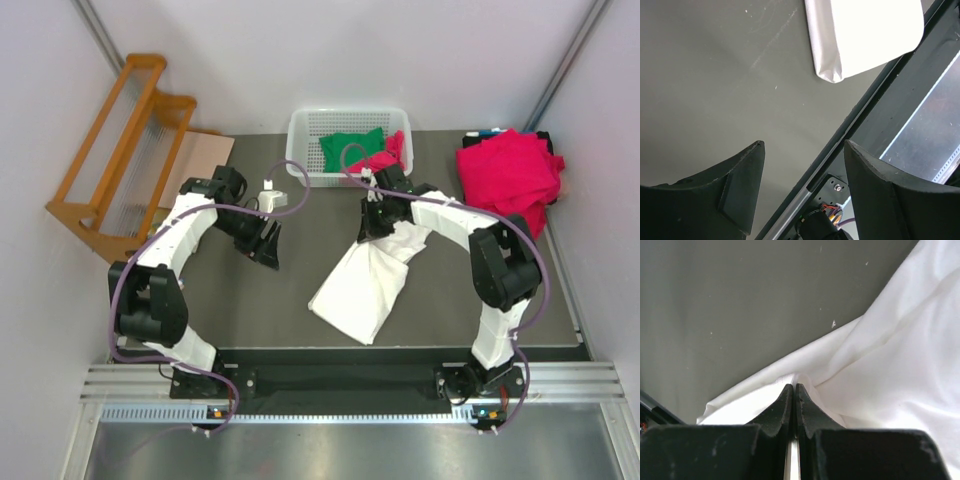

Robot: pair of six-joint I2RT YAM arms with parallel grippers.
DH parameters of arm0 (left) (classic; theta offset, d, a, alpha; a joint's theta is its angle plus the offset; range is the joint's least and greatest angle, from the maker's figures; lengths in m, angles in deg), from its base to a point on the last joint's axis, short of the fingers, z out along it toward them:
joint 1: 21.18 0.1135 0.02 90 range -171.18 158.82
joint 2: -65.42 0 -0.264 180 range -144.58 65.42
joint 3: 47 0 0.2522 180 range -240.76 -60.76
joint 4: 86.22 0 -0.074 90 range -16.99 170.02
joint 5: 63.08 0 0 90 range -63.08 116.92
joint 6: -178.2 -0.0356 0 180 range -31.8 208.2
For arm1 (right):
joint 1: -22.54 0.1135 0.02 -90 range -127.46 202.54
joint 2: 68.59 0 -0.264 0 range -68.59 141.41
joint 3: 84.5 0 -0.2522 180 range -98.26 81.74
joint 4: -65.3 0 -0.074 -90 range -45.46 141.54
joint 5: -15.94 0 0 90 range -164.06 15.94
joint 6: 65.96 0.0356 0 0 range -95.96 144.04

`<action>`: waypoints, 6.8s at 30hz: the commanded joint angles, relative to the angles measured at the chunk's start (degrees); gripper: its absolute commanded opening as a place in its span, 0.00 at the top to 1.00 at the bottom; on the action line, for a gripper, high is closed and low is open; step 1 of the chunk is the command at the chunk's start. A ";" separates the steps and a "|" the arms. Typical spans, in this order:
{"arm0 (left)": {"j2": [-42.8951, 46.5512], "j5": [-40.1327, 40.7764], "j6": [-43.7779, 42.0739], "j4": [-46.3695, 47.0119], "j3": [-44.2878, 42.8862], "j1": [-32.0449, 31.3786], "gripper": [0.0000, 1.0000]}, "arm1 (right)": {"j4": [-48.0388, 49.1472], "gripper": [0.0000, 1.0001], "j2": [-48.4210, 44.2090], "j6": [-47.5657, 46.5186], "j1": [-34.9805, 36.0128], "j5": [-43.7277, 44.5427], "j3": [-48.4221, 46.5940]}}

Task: Fold and stack the t-shirts
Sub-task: Fold the tshirt

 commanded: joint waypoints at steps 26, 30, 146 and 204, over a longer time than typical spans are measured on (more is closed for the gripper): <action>-12.31 -2.49 0.46 2.14 0.16 -18.70 0.29 | -7.96 0.07 -28.05 6.54 1.36 23.14 3.25; -12.57 -3.11 0.64 3.72 2.27 -18.70 0.29 | -10.15 0.08 -34.94 11.10 6.28 14.70 17.82; -9.16 16.46 2.58 3.38 5.25 -25.73 0.97 | -0.04 1.00 -34.15 27.82 31.25 9.76 37.73; -39.56 20.27 11.10 6.53 -50.46 -21.25 1.00 | 4.43 1.00 -23.11 7.26 -12.51 5.10 19.45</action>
